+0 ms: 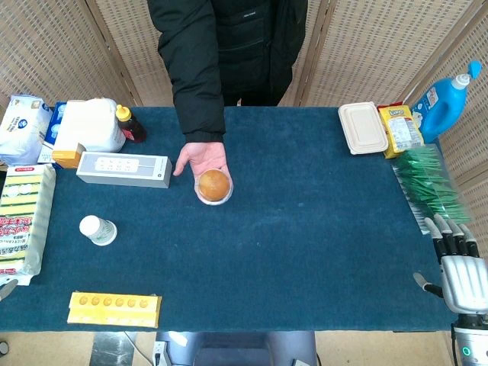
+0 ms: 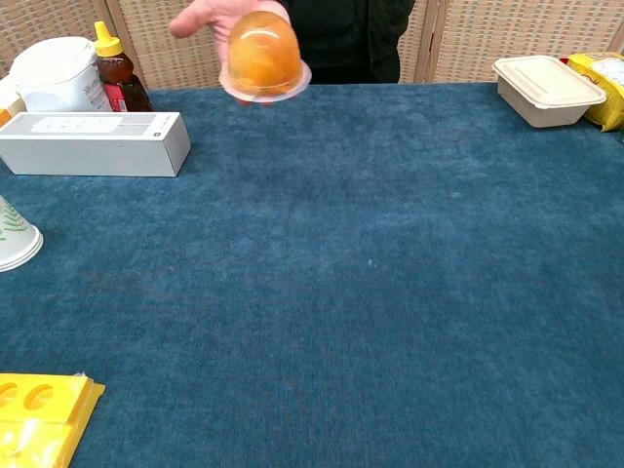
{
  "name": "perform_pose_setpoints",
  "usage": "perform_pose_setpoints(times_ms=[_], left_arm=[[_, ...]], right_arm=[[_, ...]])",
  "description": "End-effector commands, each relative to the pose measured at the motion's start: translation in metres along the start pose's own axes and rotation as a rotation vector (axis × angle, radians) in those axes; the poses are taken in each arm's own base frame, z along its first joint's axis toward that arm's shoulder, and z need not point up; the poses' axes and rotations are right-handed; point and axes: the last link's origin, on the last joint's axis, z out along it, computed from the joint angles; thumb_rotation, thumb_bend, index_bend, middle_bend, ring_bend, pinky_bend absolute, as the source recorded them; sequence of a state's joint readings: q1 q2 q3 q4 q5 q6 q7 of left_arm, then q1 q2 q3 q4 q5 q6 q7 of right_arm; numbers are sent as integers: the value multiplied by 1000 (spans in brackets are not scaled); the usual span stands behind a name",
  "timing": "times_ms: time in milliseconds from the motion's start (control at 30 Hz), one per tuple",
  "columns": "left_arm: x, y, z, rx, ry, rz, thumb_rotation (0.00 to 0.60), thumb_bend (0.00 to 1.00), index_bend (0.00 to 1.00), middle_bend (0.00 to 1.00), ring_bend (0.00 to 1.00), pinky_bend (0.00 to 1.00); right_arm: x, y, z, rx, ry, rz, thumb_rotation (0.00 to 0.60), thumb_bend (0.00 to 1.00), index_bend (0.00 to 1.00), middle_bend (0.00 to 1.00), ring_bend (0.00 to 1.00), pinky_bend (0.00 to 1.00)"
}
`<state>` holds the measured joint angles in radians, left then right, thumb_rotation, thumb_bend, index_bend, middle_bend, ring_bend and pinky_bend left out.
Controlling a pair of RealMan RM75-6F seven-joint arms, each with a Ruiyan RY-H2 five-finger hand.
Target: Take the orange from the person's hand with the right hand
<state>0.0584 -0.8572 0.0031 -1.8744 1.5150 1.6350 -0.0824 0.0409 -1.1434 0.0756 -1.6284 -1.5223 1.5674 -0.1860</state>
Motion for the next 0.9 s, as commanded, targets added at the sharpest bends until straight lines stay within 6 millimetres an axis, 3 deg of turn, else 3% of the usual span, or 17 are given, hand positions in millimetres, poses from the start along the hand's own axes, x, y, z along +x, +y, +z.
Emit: perform_pose_setpoints(times_ms=[33, 300, 500, 700, 900], left_arm=[[0, 0, 1, -2, -2, -2, 600, 90, 0, 0, 0, 39], [1, 4, 6, -21, 8, -22, 600, 90, 0, 0, 0, 39], [-4, 9, 10, -41, -23, -12, 600, 89, 0, 0, 0, 39], [-8, 13, 13, -42, -34, -1, 600, 90, 0, 0, 0, 39], [-10, 14, 14, -37, -44, 5, 600, 90, 0, 0, 0, 39]], right_arm=[[0, 0, 0, 2, 1, -2, 600, 96, 0, 57, 70, 76], [4, -6, 7, 20, 7, 41, 600, 96, 0, 58, 70, 80], [30, -30, 42, 136, 61, 130, 600, 97, 0, 71, 82, 113], [69, -81, 89, 334, 114, 281, 600, 96, 14, 89, 103, 157], [78, -123, 123, 452, 66, 319, 600, 99, 58, 123, 130, 236]])
